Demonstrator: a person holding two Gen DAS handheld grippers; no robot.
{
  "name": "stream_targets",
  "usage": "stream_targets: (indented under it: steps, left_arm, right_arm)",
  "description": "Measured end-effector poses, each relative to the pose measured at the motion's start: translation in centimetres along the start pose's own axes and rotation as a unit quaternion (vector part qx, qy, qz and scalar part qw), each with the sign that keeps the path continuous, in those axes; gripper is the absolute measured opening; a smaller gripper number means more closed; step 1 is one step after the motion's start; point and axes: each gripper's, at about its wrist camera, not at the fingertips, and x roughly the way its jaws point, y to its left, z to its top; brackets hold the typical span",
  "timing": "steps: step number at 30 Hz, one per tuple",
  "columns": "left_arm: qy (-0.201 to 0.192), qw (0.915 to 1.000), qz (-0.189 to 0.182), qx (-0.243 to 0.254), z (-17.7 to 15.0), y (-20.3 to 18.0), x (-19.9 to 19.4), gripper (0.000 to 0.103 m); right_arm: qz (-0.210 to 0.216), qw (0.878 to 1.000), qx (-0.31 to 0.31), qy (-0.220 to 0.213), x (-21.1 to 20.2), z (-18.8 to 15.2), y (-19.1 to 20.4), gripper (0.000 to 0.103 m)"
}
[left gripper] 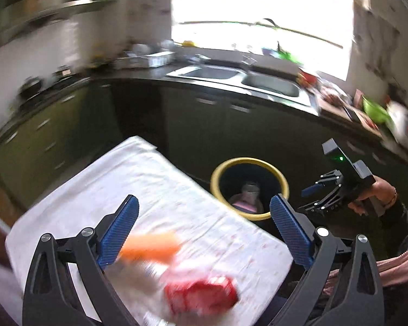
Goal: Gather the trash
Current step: 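Carry the pink box with the left gripper and drop it into the bin, then grasp the orange mesh sleeve with the right gripper, then carry the orange mesh sleeve with the right gripper and drop it into the bin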
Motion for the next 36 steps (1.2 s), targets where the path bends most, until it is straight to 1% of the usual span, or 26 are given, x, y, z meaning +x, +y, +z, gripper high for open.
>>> stream_targets:
  steps: [1,4,8,12,15,17,20,23,26,31,33,35,36]
  left_arm:
    - [-0.01,0.9996,0.013,-0.021,-1.2,1.2,-1.5,0.097]
    - [-0.023,0.9965,0.05,-0.064,-4.6,3.8,-4.6,0.098]
    - [-0.037,0.9873,0.103,-0.116,-9.6,6.6,-8.2,0.098]
    - [-0.034,0.9774,0.144,-0.151,-13.9,8.2,-10.1,0.098]
    - [-0.028,0.9697,0.167,-0.176,-16.4,9.3,-10.7,0.098]
    - [-0.027,0.966,0.178,-0.186,-17.6,9.8,-10.9,0.098]
    - [-0.029,0.9629,0.178,-0.201,-19.0,10.3,-11.1,0.098]
    - [-0.029,0.9623,0.176,-0.205,-19.8,10.4,-10.9,0.098]
    - [-0.026,0.9634,0.175,-0.201,-20.4,10.6,-10.5,0.098]
    - [-0.018,0.9646,0.164,-0.206,-20.5,10.9,-9.5,0.098]
    - [-0.017,0.9645,0.161,-0.209,-20.6,11.1,-9.2,0.098]
    - [-0.017,0.9647,0.158,-0.21,-20.5,11.1,-9.1,0.098]
    - [-0.015,0.9649,0.157,-0.21,-20.4,11.0,-8.9,0.098]
  right_arm:
    - [0.003,1.0,-0.018,0.002,0.4,0.7,1.2,0.068]
    - [0.015,0.997,-0.069,0.006,1.4,3.0,4.8,0.068]
    - [0.026,0.991,-0.133,0.004,3.3,6.3,10.3,0.068]
    - [0.037,0.983,-0.179,-0.007,5.0,9.7,15.3,0.068]
    - [0.047,0.976,-0.211,-0.006,6.6,11.6,18.5,0.063]
    - [0.044,0.973,-0.228,-0.008,7.7,12.8,20.3,0.061]
    - [0.034,0.968,-0.249,-0.006,9.6,14.4,22.4,0.06]
    - [0.014,0.964,-0.264,0.004,11.5,15.3,24.0,0.054]
    - [-0.011,0.963,-0.269,0.007,12.5,15.4,24.4,0.049]
    - [-0.028,0.959,-0.281,0.014,13.5,15.5,24.3,0.048]
    - [-0.034,0.959,-0.281,0.016,14.0,15.6,24.2,0.044]
    - [-0.035,0.958,-0.282,0.018,14.4,15.7,24.1,0.031]
    - [-0.035,0.958,-0.283,0.017,14.5,15.8,24.1,0.028]
